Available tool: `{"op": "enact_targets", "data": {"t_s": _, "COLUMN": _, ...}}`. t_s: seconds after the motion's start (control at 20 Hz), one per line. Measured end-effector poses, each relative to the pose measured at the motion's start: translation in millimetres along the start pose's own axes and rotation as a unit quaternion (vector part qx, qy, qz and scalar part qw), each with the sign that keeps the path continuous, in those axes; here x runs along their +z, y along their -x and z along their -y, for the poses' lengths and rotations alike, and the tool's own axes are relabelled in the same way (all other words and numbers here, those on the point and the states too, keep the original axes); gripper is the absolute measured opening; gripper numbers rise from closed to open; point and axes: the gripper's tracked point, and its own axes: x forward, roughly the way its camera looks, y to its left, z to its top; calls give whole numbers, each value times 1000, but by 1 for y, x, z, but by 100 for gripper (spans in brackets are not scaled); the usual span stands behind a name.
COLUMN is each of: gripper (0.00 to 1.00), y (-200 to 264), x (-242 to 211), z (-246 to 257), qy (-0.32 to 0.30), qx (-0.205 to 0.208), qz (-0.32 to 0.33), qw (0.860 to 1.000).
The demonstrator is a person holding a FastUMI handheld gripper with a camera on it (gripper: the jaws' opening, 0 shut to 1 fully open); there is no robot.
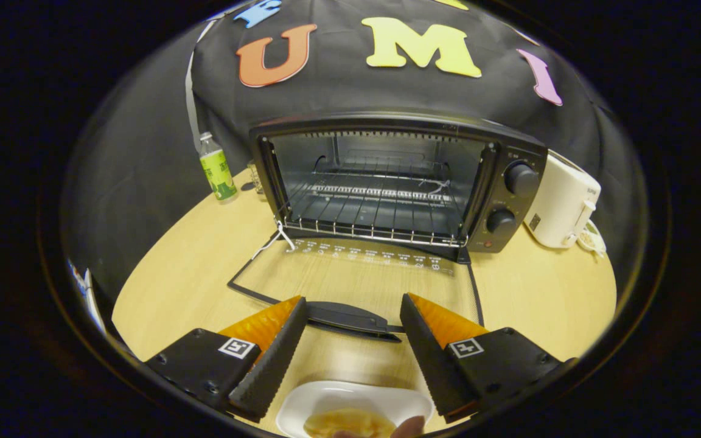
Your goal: Open the toaster oven, put the food inside, and close the toaster oven door.
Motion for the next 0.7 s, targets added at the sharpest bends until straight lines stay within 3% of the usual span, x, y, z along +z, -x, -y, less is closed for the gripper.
{"op": "enact_targets", "data": {"t_s": 0.35, "gripper": 100, "y": 23, "x": 4, "z": -6, "qy": -2, "qx": 10, "qz": 16, "qw": 1000}}
{"op": "enact_targets", "data": {"t_s": 0.7, "gripper": 100, "y": 106, "x": 7, "z": -17, "qy": -20, "qx": 30, "qz": 113, "qw": 993}}
